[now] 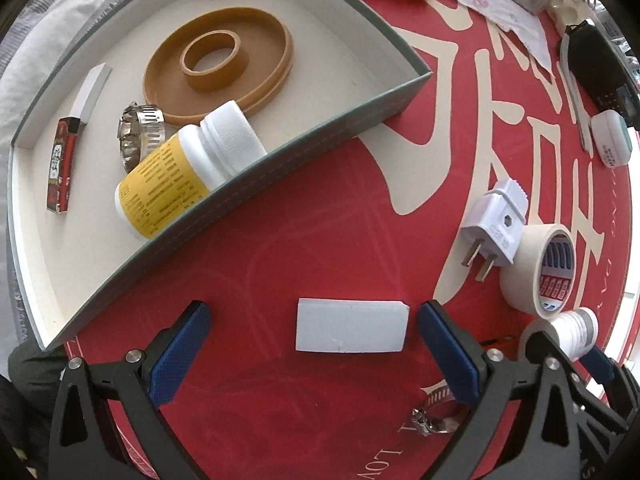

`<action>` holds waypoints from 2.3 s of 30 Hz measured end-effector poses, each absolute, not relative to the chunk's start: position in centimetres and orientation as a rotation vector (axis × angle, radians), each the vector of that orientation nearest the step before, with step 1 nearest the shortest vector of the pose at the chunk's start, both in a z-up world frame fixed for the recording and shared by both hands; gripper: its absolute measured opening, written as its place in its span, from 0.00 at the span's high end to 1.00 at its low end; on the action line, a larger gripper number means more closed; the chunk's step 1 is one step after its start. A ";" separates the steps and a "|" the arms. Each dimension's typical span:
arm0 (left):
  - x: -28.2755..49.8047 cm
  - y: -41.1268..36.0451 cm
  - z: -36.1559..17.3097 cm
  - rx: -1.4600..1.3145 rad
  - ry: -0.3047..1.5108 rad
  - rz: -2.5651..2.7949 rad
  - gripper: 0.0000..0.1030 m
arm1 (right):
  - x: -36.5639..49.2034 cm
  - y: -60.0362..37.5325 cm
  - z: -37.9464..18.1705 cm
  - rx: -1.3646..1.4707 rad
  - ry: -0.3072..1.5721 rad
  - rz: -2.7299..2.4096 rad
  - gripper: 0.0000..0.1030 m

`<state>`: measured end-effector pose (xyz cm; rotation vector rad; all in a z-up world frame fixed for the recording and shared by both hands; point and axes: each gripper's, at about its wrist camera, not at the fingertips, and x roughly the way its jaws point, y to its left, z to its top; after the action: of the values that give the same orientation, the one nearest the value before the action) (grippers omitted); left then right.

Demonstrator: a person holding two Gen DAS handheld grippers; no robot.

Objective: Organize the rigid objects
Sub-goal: 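Grasp the white block on the table with the left tool while the right tool grasps the white bottle, then lift the white block with the left tool while the right tool lifts the white bottle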

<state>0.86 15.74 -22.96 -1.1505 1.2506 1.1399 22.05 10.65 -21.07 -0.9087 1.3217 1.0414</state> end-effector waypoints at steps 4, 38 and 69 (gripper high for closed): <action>1.8 15.9 -22.0 -1.095 1.264 1.100 0.26 | 21.7 10.2 -19.6 -0.875 1.315 1.055 0.28; -4.7 7.8 -15.4 -0.871 1.350 0.733 0.48 | 12.3 2.8 -17.7 -0.784 1.536 0.950 0.28; -10.7 10.0 -14.9 -0.892 1.339 0.735 0.48 | 6.0 5.0 -15.8 -0.853 1.499 1.023 0.28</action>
<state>-10.69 10.03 -14.91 -0.8916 1.3394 0.7348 5.96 4.96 -15.76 -0.8528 1.4987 1.0233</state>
